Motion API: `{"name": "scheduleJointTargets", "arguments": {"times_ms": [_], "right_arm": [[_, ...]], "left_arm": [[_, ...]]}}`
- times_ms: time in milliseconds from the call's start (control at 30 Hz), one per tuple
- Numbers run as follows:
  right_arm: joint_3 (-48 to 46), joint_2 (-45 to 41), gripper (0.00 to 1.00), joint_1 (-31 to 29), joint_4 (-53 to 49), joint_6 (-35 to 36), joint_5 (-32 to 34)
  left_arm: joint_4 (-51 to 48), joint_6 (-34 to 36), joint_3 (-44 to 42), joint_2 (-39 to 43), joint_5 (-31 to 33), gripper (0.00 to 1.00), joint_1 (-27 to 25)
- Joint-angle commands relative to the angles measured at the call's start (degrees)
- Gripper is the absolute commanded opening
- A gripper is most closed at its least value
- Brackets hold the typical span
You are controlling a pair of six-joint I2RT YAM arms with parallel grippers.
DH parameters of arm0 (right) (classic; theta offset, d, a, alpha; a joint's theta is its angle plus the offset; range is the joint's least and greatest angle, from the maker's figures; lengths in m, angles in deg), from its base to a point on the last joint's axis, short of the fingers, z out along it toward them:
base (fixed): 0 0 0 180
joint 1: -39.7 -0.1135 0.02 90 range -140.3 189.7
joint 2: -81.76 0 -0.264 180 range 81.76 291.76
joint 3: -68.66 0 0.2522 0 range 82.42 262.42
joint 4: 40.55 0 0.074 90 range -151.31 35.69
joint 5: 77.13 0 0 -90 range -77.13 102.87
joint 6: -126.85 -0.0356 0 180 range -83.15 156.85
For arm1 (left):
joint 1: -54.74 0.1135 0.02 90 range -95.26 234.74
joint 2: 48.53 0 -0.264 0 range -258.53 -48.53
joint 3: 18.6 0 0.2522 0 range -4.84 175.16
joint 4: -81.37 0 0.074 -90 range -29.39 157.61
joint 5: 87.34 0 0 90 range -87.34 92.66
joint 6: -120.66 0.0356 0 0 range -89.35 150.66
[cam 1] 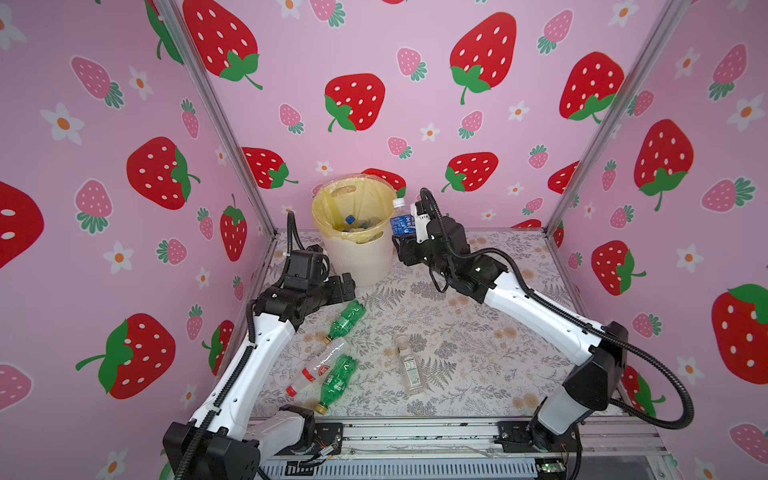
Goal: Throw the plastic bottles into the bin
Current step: 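Lift the blue-labelled bottle with the right gripper and carry it over the bin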
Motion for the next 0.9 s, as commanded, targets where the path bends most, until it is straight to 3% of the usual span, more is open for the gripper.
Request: {"name": "scheduleJointTargets", "arguments": {"times_ms": [0,233,633,867], "right_arm": [[4.1,1.48,0.58,0.46,2.08,1.6,-0.83],[1.18,-0.65,0.57,0.45,4.68,1.91,-0.74],[-24.74,-17.16,0.58,0.33,14.56,-2.46,-0.41],[-24.8,-16.7,0.58,-0.2,14.71,-2.42,-0.25]], "left_arm": [[0.45,-0.76,0.61,-0.45,-1.42,0.99,1.02],[0.8,-1.2,0.28,-0.45,-2.21,0.99,2.53],[1.29,-2.04,0.09,-0.32,-3.24,0.99,4.34],[1.44,-2.6,-0.1,-0.29,-5.33,0.99,5.42]]}}
